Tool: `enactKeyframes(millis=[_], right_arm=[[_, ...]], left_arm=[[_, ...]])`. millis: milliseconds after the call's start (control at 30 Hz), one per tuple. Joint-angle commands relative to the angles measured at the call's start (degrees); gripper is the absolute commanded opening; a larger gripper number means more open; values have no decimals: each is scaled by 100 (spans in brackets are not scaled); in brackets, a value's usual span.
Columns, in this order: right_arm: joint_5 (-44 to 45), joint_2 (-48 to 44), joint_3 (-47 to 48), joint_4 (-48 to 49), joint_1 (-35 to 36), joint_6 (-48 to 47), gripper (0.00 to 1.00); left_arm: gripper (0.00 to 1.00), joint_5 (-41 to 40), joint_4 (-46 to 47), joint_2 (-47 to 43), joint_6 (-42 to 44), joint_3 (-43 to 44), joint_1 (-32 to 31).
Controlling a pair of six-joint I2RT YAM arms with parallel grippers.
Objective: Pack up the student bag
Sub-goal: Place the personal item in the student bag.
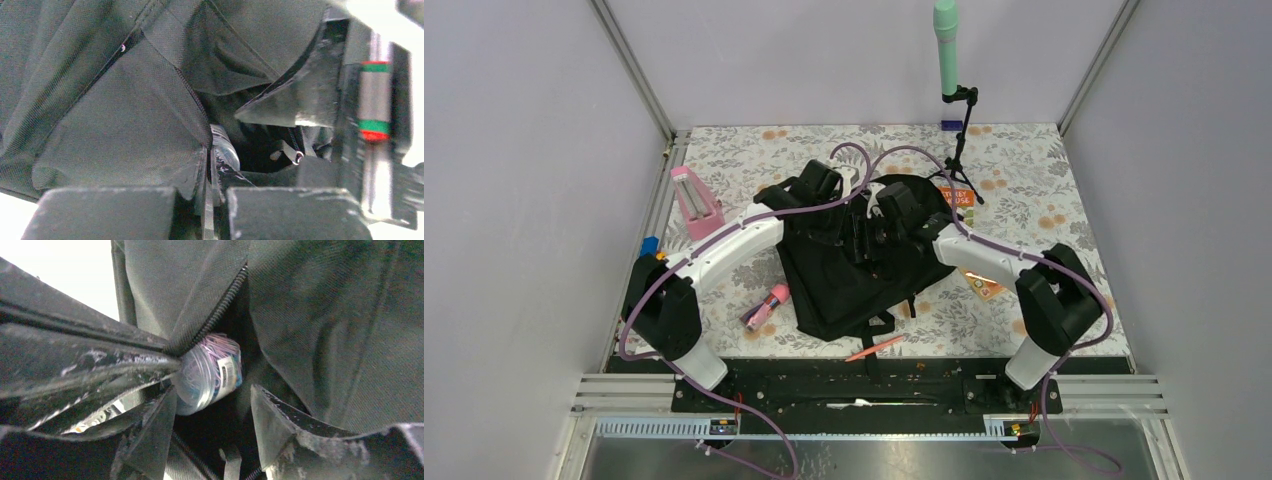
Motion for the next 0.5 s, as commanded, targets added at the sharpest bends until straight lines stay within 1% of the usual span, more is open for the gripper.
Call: enactKeyframes(millis=[0, 100, 200, 267, 333, 367, 467], right_arm=[[920, -765, 19, -639, 116, -308, 66], [1482, -1335, -188, -1024, 115, -397, 75], [2024, -2150, -533, -1453, 81, -498, 84], [2295, -2637, -760, -1734, -96, -478, 87], [2314, -3056, -1018, -1997, -510, -362, 88], [2298, -3252, -1178, -2107, -879, -328, 89], [2360, -3794, -1654, -2247, -1758, -342, 95]], left_arm=[[0, 145, 317, -185, 24, 118, -42], [0, 45, 270, -149, 55, 135, -35], [0, 2, 230, -137, 56, 174, -25], [0, -13, 241, -136, 48, 194, -9], [0, -23, 238, -73, 43, 271, 8], [0, -1, 204, -43, 43, 321, 22], [0, 35, 177, -21, 34, 332, 52]])
